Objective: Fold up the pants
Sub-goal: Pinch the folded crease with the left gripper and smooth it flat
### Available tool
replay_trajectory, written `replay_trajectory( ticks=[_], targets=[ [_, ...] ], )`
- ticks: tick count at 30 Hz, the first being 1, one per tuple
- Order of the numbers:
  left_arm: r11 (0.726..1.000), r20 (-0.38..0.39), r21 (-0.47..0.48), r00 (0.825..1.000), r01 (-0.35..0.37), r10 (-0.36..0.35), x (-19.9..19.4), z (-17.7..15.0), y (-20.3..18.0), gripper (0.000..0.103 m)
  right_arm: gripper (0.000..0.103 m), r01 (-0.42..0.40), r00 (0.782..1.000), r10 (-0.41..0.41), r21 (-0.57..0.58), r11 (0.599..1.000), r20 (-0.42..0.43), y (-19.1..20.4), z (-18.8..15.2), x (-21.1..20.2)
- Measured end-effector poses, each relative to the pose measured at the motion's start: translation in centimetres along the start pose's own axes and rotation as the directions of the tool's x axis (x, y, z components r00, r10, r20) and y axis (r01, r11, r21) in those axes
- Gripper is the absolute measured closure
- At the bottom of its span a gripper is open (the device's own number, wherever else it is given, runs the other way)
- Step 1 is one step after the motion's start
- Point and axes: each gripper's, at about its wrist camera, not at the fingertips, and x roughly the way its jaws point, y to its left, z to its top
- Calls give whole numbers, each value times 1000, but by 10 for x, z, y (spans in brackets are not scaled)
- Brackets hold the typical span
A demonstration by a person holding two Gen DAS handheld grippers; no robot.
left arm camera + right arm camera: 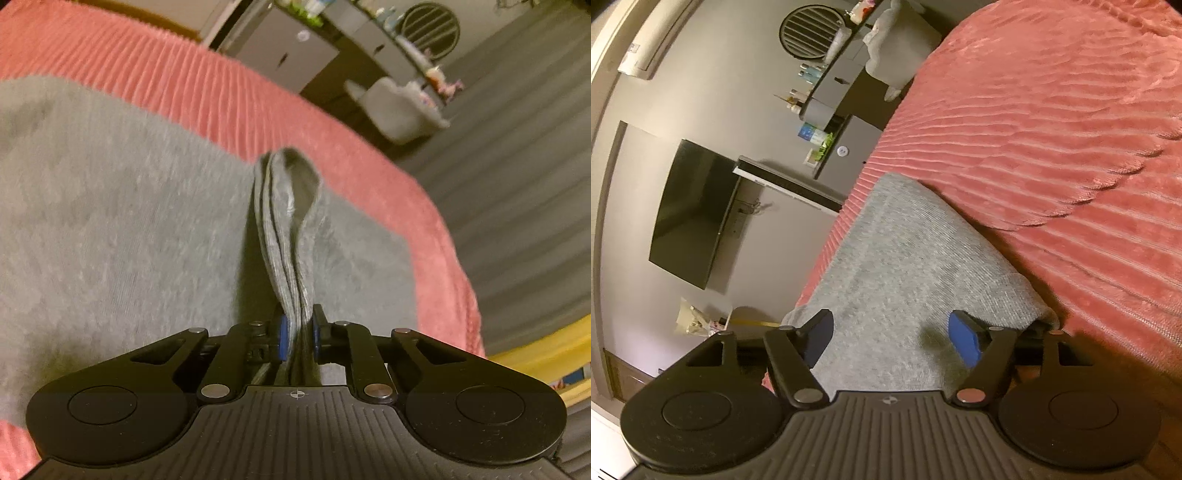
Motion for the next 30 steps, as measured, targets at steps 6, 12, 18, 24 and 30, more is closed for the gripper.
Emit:
replay_trajectory(
  ticks=[6, 12, 18, 24, 30],
  targets=[
    [996, 51, 2, 994, -94, 93, -27, -3, 20, 88, 27, -23, 1000, 23, -35, 999, 3, 6, -1, -3],
    [988, 7, -39, 989, -150, 151, -20, -13, 46, 82, 26, -13, 1000, 12, -37, 999, -16, 6, 0, 0],
    [989, 77, -58, 987, -135, 139, -10, 19, 39, 37, 22, 0, 1000, -2, -66, 998, -19, 10, -2, 2],
    [956, 54, 78, 959, -283, 280, 30, 42, 18, 83, 21, 19, 999, -21, -92, 996, -24, 15, -4, 7],
    [950, 95, 145, 960, -275, 264, 13, 46, 6, 94, 21, 25, 999, -27, -104, 994, -24, 15, -4, 9]
  ],
)
